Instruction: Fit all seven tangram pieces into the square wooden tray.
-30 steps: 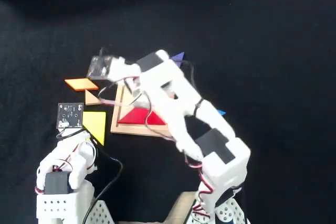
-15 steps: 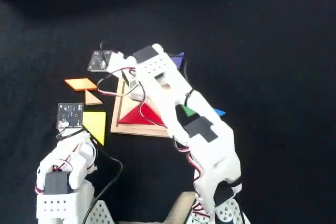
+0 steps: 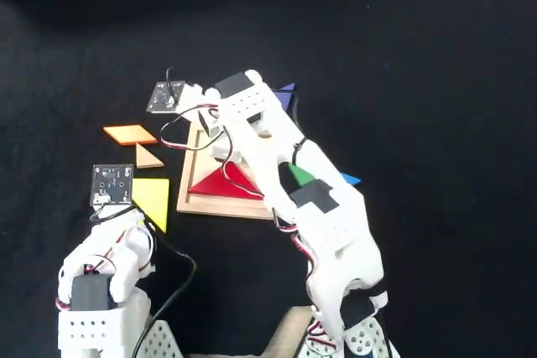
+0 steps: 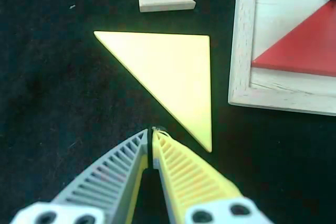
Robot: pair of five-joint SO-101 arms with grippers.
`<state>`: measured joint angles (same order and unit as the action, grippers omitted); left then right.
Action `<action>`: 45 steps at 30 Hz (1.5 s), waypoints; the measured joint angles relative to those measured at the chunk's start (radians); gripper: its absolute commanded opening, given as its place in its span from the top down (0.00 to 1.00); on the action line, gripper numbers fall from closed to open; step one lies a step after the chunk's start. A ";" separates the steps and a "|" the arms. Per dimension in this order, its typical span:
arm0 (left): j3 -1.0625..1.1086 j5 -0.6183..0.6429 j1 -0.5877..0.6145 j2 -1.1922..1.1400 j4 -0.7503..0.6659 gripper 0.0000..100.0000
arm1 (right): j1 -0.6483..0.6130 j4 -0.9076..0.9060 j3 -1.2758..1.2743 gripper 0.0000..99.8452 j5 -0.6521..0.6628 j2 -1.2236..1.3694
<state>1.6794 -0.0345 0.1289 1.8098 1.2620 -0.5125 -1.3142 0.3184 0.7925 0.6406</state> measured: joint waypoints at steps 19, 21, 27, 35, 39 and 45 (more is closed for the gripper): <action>0.000 0.000 0.000 0.000 0.000 0.97 | -0.060 -0.132 0.002 0.99 0.005 0.000; 0.000 0.000 0.000 0.000 0.000 0.97 | -0.063 -0.150 0.002 0.99 0.005 0.000; 0.000 0.000 0.000 0.000 0.000 0.97 | -0.063 -0.204 0.040 0.99 0.006 -0.023; 0.000 0.000 0.000 0.000 0.000 0.97 | 0.034 -0.235 0.054 0.99 -0.238 -0.288; 0.000 0.000 0.000 0.000 0.000 0.97 | 0.104 -0.236 -0.064 0.99 -0.439 -0.391; 0.000 0.000 0.000 0.000 0.000 0.97 | 0.218 -0.097 -0.342 0.99 -0.502 -0.508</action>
<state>1.6794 -0.0345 0.1289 1.8098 1.2620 -0.2946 -1.4108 -0.0238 0.2908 0.1327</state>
